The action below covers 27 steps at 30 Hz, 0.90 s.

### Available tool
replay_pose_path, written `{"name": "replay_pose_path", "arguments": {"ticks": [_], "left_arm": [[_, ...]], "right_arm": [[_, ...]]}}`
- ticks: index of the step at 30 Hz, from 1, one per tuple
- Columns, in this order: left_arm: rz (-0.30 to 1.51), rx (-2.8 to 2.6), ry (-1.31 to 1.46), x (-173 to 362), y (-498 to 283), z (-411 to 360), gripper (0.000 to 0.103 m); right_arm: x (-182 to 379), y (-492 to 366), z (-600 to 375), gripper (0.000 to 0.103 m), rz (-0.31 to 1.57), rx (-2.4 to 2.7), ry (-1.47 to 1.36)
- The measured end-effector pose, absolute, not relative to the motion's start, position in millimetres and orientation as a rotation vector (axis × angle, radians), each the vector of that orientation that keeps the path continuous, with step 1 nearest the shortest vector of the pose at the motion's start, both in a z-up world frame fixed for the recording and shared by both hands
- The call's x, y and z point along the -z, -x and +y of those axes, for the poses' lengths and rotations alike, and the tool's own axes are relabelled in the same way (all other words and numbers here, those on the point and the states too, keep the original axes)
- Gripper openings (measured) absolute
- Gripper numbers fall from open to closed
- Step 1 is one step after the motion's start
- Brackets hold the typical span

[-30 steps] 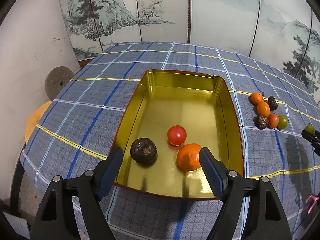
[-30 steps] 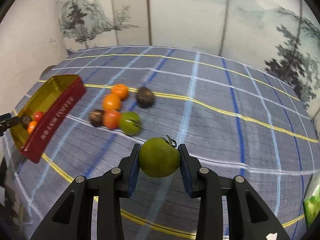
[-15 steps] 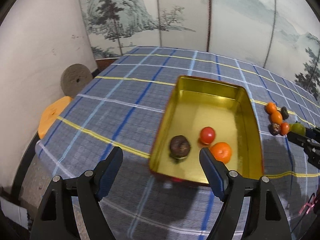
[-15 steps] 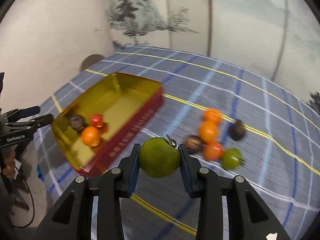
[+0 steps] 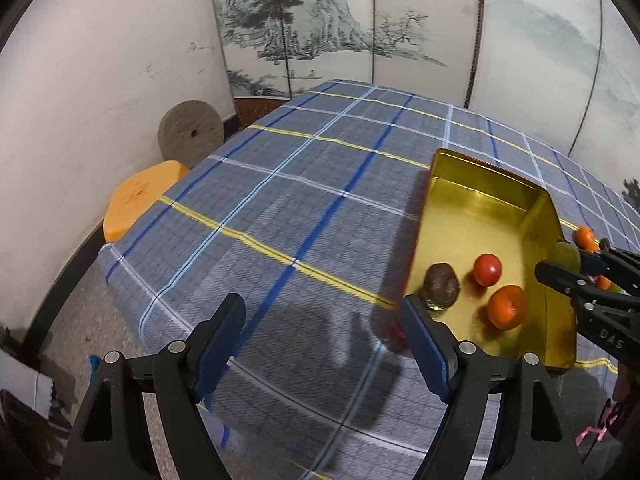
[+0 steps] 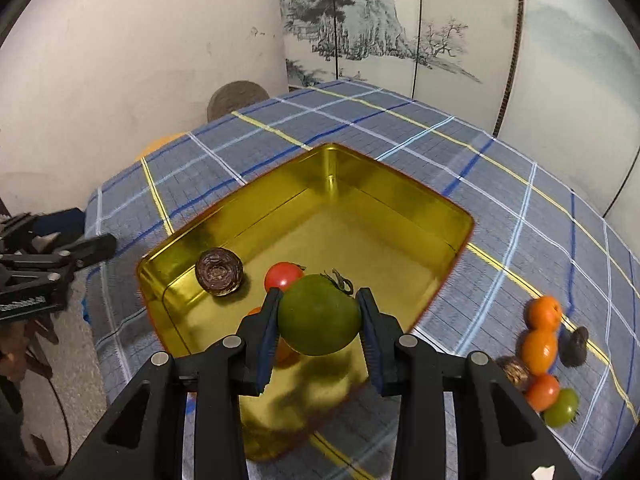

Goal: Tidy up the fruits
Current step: 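Carry the green tomato over the gold tin with the right gripper, then lower the green tomato into the gold tin and open the right gripper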

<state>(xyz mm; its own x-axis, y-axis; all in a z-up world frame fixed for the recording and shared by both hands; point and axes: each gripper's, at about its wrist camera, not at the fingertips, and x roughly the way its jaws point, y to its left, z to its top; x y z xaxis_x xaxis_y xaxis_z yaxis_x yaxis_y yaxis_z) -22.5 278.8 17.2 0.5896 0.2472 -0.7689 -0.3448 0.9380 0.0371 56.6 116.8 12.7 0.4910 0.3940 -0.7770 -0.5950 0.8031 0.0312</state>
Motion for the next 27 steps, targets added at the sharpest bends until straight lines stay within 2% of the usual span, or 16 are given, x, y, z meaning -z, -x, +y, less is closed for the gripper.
{"name": "replay_pose_path", "arguments": {"ticks": [27], "left_arm": [[0.903, -0.325, 0.143, -4, 25, 285, 0.08]], "right_arm": [[11, -69, 136, 0.036, 0.91, -0.584, 0.306]]}}
